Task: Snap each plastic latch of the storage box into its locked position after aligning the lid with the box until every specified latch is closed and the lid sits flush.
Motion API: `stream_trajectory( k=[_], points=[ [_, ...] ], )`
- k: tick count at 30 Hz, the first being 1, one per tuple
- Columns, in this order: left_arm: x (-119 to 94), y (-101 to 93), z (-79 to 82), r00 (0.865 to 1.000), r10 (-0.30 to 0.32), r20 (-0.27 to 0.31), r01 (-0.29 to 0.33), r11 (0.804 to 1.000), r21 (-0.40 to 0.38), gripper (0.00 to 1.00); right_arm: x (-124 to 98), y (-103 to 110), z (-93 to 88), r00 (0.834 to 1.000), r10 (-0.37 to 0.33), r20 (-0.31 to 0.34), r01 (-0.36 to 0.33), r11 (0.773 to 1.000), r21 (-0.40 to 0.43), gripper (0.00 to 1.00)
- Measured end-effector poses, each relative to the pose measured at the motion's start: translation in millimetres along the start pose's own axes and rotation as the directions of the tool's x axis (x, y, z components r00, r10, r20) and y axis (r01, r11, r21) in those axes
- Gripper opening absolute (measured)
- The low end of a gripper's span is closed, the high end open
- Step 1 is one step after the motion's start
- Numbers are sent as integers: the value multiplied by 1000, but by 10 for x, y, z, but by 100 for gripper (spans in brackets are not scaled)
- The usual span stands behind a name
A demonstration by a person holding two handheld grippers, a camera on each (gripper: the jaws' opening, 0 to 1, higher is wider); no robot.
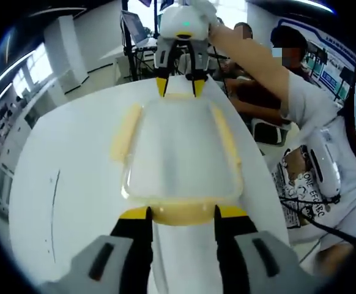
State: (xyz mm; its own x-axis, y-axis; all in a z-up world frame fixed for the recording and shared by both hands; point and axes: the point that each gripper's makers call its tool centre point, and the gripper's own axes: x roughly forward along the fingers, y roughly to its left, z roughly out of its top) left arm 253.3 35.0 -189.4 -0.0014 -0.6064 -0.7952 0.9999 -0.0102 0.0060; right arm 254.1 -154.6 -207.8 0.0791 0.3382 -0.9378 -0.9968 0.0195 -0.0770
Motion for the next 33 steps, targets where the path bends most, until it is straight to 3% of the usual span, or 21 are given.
stream_trajectory(
  k=[22,33],
  points=[
    [-487,-136,-664,999,37,22,-35,995,-94,39,271,-52,788,997,62,52,-58,995,-79,39],
    [-687,-262,-879,998,56,25,-53,993,-109,39,366,36,1080,993,89,83,-80,992,-101,39]
  ],
)
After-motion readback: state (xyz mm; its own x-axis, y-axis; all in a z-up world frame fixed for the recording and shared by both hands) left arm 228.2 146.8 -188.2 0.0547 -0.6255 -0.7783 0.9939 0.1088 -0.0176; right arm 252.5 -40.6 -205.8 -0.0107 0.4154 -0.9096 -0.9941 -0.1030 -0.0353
